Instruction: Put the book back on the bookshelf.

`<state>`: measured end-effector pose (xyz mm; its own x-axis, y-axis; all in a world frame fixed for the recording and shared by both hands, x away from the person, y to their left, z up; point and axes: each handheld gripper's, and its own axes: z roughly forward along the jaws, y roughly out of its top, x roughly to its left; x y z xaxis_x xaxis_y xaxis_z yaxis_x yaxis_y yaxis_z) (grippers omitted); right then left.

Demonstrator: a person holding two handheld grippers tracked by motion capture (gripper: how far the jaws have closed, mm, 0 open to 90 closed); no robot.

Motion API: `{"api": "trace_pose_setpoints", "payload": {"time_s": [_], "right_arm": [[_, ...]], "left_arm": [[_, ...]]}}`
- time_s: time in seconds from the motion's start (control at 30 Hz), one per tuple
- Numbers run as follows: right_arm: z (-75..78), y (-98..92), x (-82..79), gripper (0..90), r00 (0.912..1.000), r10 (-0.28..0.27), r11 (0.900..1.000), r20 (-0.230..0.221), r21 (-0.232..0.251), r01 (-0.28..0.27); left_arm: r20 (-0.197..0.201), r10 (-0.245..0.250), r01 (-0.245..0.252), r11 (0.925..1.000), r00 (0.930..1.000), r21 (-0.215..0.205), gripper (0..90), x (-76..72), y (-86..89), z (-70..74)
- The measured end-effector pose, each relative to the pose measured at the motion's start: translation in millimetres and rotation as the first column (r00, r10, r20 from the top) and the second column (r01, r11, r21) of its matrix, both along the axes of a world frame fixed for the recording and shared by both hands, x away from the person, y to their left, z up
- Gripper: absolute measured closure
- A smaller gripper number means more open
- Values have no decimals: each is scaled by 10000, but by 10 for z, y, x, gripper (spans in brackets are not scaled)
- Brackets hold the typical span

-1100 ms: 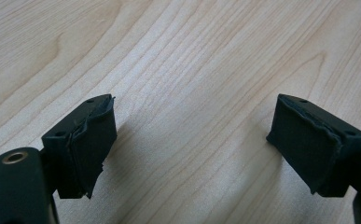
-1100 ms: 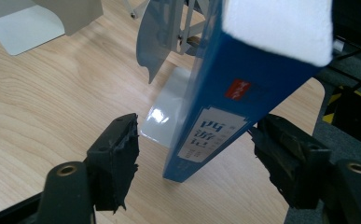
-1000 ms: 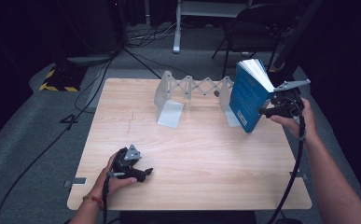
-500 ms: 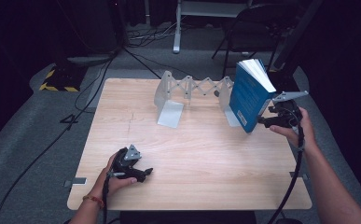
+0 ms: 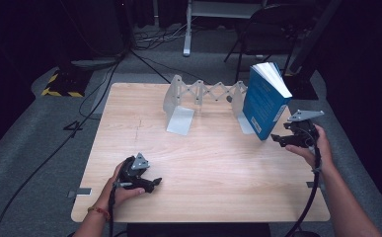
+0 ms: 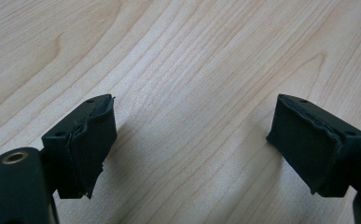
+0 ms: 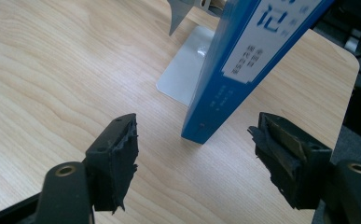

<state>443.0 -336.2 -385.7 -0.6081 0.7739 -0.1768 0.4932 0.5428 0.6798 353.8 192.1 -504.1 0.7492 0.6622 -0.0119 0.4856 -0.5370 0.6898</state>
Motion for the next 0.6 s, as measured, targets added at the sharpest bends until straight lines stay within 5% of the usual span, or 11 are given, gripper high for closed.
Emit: {"api": "trace_pose_setpoints", "payload": {"time_s": [0.6], "right_arm": [[-528, -228, -382, 294, 9967, 805, 9967, -114, -79, -806]], "left_arm": [[-3, -3, 3, 10000, 10000, 2, 149, 0, 0, 0]]}}
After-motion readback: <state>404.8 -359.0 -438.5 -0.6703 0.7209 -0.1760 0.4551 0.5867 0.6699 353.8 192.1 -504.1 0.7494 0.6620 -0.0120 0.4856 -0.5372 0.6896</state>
